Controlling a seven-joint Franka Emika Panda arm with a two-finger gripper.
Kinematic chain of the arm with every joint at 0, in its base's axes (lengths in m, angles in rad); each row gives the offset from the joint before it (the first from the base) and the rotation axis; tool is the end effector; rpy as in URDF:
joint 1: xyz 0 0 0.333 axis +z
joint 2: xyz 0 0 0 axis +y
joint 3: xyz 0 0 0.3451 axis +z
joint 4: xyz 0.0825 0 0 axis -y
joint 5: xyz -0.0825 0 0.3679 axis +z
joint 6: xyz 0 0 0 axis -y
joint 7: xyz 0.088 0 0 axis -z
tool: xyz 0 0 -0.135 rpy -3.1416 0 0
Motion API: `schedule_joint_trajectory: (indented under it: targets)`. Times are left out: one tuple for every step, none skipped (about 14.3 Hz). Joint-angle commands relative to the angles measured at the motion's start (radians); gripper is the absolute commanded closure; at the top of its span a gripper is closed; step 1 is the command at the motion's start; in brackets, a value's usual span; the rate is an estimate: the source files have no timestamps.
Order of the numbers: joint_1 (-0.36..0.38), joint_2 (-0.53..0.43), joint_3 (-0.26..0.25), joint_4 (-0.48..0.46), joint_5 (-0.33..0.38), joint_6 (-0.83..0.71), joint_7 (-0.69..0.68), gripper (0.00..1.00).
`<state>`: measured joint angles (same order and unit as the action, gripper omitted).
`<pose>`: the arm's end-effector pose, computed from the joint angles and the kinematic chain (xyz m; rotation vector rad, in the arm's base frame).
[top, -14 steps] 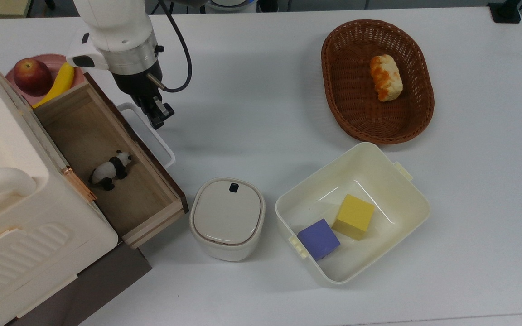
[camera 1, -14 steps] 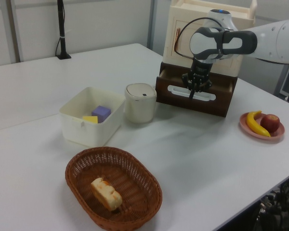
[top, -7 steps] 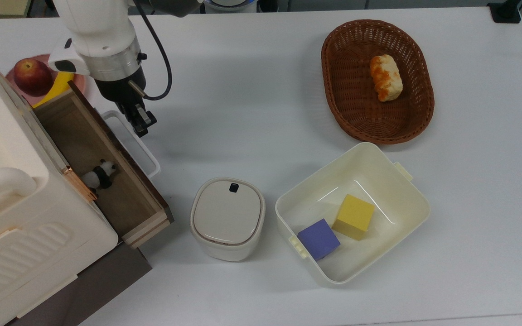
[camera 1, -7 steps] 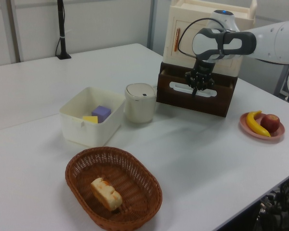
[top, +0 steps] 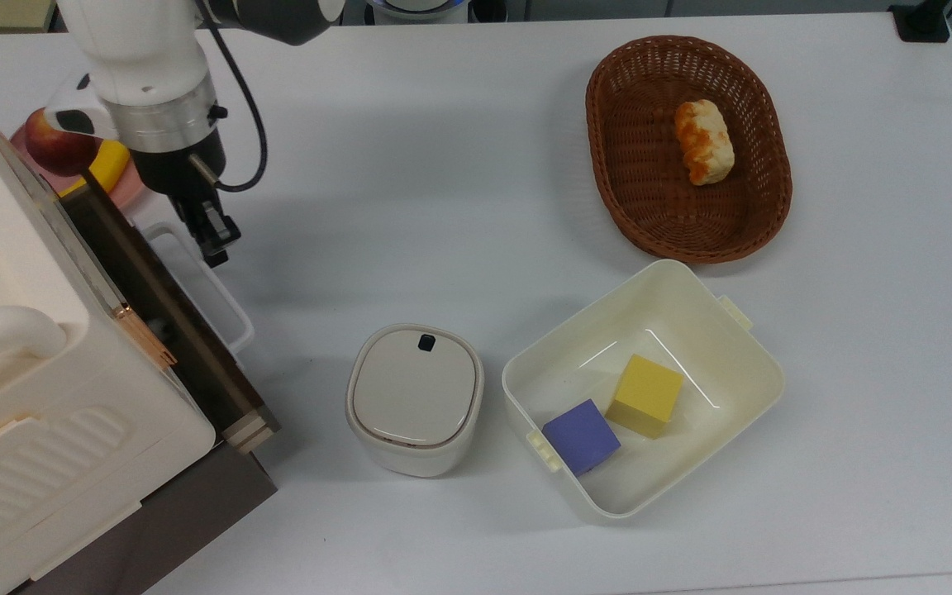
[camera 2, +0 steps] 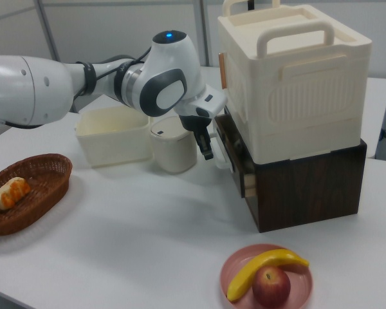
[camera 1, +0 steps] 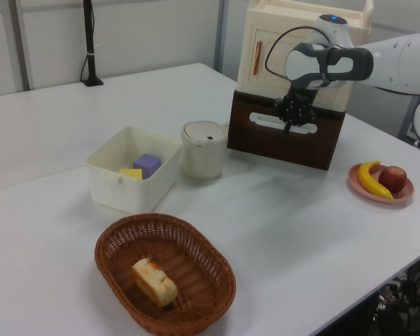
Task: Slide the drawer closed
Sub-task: 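Push the drawer front with the gripper into the wooden base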
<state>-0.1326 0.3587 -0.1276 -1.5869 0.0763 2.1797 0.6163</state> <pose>0.6684 -0.1616 0.4600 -2.7522 1.3283 -0.3520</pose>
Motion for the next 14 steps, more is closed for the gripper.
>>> schedule_joint_trajectory:
  targets:
    - [-0.012,0.019,-0.013,0.016,-0.007,0.034,-0.003,1.00]
    - [-0.018,0.019,-0.013,0.016,-0.009,0.052,-0.001,1.00]
    - [-0.024,0.019,-0.013,0.016,-0.009,0.073,-0.001,1.00]
    - [-0.028,0.019,-0.013,0.016,-0.009,0.084,-0.001,1.00]
    - [-0.033,0.020,-0.013,0.016,-0.010,0.087,-0.001,1.00]
    - [-0.042,0.022,-0.013,0.016,-0.012,0.089,-0.003,1.00]
    - [-0.048,0.022,-0.013,0.016,-0.012,0.089,-0.004,1.00]
    - [-0.055,0.022,-0.015,0.016,-0.010,0.089,-0.018,1.00]
    - [-0.056,0.022,-0.020,0.016,-0.010,0.089,-0.018,1.00]
    - [-0.056,0.022,-0.026,0.016,-0.010,0.091,-0.020,1.00]
    - [-0.056,0.022,-0.033,0.016,-0.010,0.103,-0.020,1.00]
    - [-0.056,0.022,-0.038,0.016,-0.009,0.112,-0.023,1.00]
    - [-0.056,0.022,-0.038,0.016,-0.010,0.114,-0.023,1.00]
    - [-0.055,0.022,-0.038,0.015,-0.013,0.114,-0.023,1.00]
